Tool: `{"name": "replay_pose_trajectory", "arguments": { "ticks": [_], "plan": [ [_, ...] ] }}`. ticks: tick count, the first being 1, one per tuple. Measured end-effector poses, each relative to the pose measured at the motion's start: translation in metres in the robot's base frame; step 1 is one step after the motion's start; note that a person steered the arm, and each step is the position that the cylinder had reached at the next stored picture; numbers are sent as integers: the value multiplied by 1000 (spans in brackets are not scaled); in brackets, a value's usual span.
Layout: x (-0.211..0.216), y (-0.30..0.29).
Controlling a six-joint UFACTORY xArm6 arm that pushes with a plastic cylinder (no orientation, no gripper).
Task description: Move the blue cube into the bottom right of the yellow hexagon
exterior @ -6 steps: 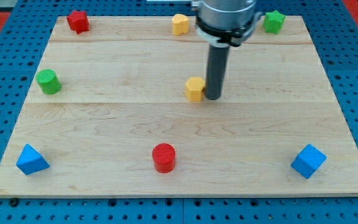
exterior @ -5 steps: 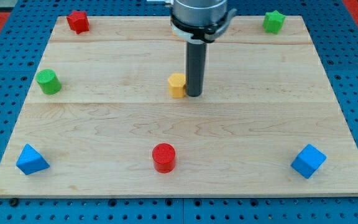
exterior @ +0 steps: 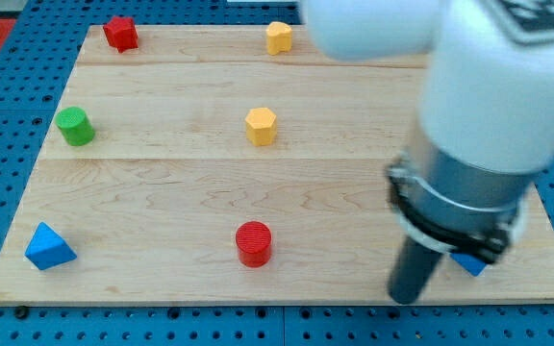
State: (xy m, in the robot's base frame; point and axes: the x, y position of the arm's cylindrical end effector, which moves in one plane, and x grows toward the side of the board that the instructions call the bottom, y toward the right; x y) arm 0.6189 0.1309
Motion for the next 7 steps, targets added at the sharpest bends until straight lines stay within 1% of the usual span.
{"name": "replay_pose_trajectory", "arguments": {
  "ticks": [1,2,4,5,6,7],
  "plan": [
    [-1,89],
    [-21,94],
    [-89,25],
    [-121,-22],
    [-129,0],
    [-131,54]
  ]
}}
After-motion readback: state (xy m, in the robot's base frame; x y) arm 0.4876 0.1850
